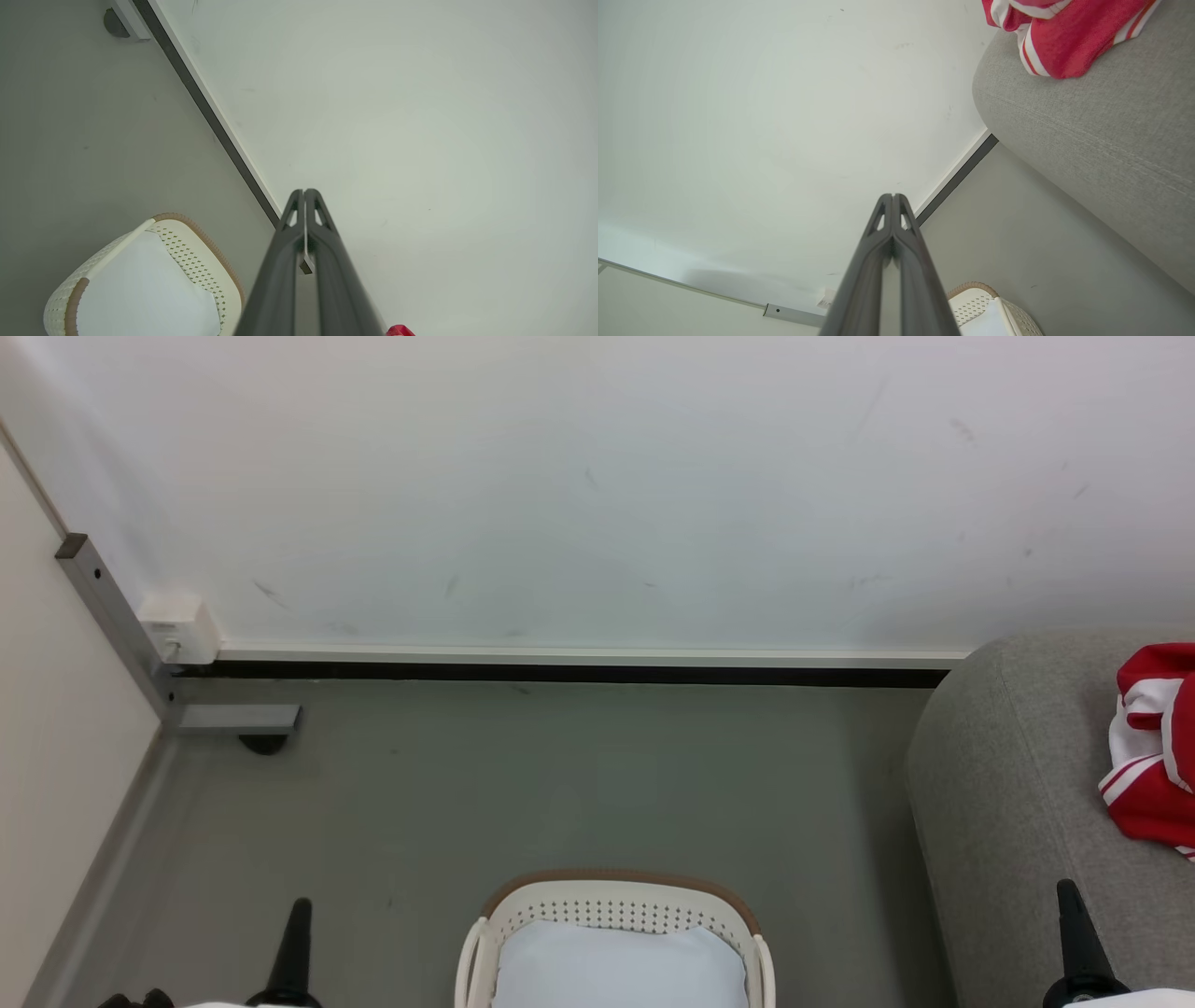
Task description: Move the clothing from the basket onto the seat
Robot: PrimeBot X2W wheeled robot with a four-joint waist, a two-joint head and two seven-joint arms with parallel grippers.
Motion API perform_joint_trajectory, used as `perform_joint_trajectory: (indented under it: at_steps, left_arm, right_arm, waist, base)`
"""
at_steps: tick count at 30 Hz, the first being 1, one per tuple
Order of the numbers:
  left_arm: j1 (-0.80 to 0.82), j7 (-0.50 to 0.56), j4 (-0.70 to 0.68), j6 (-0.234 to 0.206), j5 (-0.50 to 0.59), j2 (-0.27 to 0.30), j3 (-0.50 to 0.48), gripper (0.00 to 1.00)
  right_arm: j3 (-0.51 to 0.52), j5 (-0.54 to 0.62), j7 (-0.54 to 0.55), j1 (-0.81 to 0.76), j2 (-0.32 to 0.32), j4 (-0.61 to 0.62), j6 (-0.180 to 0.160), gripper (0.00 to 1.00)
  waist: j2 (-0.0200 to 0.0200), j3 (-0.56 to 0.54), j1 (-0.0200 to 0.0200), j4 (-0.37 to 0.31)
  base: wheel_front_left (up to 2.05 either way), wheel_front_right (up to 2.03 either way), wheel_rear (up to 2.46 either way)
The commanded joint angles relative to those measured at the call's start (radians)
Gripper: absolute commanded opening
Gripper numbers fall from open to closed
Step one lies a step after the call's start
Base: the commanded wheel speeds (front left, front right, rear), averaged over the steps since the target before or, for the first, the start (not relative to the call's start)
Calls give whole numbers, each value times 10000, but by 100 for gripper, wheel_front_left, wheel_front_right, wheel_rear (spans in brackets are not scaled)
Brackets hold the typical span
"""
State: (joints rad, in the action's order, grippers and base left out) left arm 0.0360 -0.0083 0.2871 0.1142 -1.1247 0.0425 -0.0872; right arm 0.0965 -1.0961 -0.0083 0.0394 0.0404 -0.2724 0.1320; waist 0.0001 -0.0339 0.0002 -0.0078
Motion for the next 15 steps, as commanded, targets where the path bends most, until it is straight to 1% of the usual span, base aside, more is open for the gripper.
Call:
perform_joint_trajectory:
  at_steps: [1,15]
  left_arm:
    - [205,92,-120,49,-329,84,-39,0]
    - [381,437,-225,91,-1698,95,-120,0]
  right_arm:
    - [33,-344,85,225,119,125,-13,0]
    - [82,-1790,435,380,128,175,-15,0]
  waist:
    - [-1,11,-1,2]
    - [-1,101,-1,21]
  base:
    - [0,0,0]
    - [0,0,0]
